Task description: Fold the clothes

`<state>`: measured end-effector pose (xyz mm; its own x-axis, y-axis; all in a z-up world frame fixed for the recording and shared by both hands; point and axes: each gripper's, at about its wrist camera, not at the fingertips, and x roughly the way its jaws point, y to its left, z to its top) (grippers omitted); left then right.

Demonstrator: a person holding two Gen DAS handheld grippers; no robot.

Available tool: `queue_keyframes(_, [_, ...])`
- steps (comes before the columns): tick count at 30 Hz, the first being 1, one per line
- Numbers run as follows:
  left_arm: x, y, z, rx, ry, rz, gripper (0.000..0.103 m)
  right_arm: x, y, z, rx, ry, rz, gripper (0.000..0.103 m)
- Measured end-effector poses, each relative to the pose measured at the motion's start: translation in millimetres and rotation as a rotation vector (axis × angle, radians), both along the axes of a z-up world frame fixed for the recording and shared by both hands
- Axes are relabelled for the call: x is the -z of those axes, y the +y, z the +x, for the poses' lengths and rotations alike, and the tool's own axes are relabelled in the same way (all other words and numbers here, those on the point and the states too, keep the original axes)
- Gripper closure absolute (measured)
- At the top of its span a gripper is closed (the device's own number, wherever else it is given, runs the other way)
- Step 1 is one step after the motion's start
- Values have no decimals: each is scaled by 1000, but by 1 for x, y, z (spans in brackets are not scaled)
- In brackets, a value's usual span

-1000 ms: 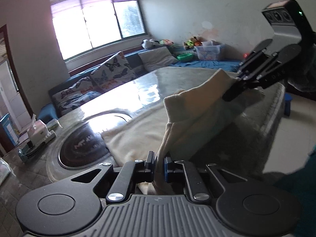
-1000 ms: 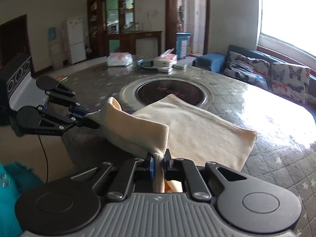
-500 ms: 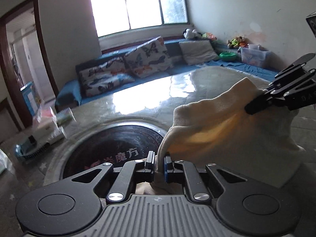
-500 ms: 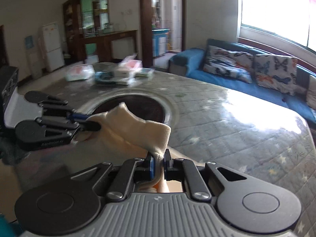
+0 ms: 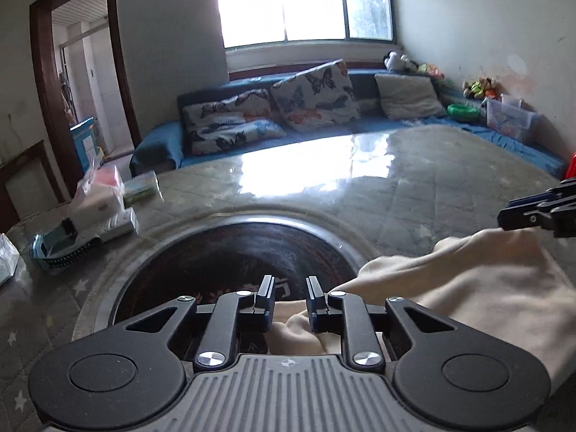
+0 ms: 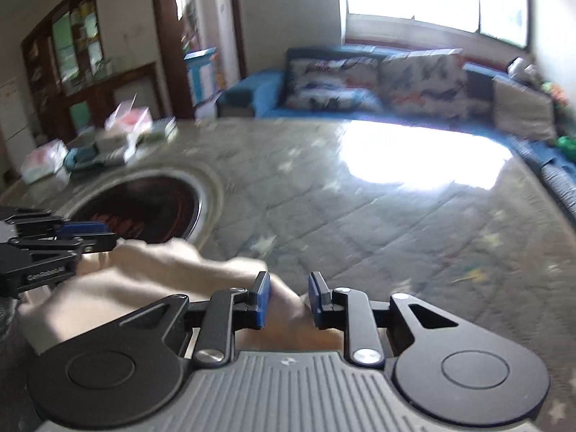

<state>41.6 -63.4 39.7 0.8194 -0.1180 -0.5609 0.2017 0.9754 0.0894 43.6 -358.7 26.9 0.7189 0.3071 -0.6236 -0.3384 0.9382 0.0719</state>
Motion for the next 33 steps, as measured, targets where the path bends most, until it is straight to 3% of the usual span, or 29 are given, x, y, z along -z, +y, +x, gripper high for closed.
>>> queue_keyframes(4, [-6,-17,-9,103,33,-22,86,-4,15,-6,-83,-3,14,80])
queue_keyframes(8, [4,-33,8,113,100,-19,87,6,32,5,-110,30,8,80])
queue_keyframes(12, [15,-39,33,60,161,-8,86,18,46,17,-111,52,-7,80])
queue_keyframes(19, [17,-12,53,-32,196,-169,82,14,51,10,-116,16,5,80])
queue_keyframes(24, [-1,17,25,-57,126,-218,83,21,58,13,-133,53,8,80])
queue_keyframes(28, [-15,30,-23,-22,64,-178,83,13,61,6,-130,14,7,80])
queue_keyframes(33, [-6,29,-62,35,55,-134,84,10,79,-9,-240,-11,-17,80])
